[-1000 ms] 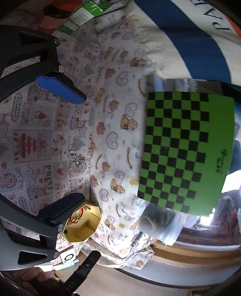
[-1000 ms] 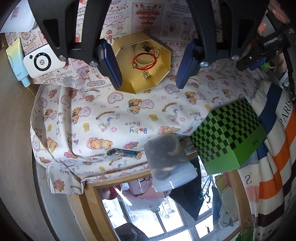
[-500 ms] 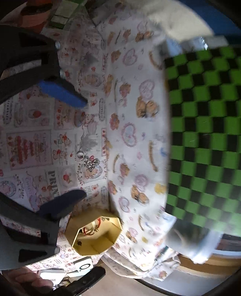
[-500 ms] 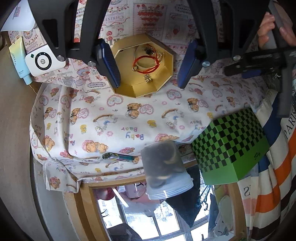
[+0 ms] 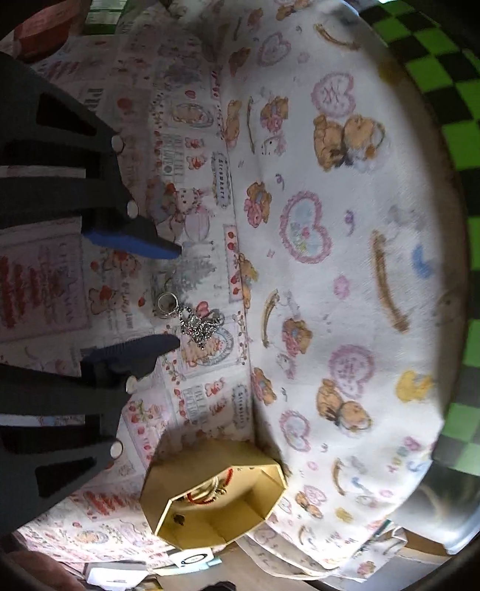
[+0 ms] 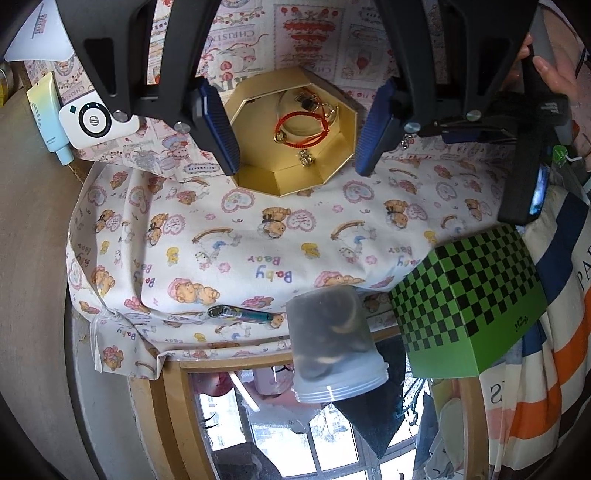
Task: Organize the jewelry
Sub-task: 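Grasp a small silver ring with the left tool and lift it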
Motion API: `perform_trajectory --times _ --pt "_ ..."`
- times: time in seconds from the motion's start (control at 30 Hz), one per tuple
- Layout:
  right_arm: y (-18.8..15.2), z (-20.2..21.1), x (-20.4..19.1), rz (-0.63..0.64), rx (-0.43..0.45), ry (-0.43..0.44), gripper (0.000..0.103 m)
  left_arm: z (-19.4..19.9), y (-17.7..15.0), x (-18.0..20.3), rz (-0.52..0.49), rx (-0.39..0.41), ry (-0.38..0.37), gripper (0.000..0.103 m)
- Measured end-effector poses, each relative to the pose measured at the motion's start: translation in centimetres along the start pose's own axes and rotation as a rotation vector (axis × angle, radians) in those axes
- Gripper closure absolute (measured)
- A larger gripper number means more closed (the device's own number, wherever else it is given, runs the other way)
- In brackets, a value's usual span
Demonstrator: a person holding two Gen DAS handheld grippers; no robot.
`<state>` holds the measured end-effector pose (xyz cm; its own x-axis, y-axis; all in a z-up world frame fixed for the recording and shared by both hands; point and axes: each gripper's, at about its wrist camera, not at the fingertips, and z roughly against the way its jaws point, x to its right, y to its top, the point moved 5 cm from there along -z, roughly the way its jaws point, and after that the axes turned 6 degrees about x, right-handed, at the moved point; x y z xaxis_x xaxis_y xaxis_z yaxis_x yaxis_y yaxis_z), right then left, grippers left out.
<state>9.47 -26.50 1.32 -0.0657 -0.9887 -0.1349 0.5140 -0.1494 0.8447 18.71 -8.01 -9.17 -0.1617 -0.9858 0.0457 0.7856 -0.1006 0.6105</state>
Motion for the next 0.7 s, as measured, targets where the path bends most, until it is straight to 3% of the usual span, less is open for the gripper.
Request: perform_trajectory --times 0.17,0.3,0.53,0.63,0.7 --pt "0.0 -0.2 0.0 0.001 -0.003 -0.005 0.041 -0.9 -0.2 0.8 -0.038 0.004 0.023 0.071" --pt "-0.1 -0.3 0.0 0.004 -0.009 -0.011 0.041 -1.4 0.2 1.4 -0.010 0.007 -0.002 0.090" --pt "-0.1 -0.3 0.2 -0.004 -0.007 -0.016 0.041 0.3 -0.5 1.6 -0.027 0.027 0.012 0.091" --pt "-0.2 -0.3 0.1 -0.005 -0.012 -0.011 0.041 2.5 -0.9 1.0 -0.009 0.089 0.054 0.091" --pt "-0.4 -0.4 -0.2 0.000 -0.016 -0.005 0.041 4.4 -1.3 0.7 0.006 0.143 0.031 0.091"
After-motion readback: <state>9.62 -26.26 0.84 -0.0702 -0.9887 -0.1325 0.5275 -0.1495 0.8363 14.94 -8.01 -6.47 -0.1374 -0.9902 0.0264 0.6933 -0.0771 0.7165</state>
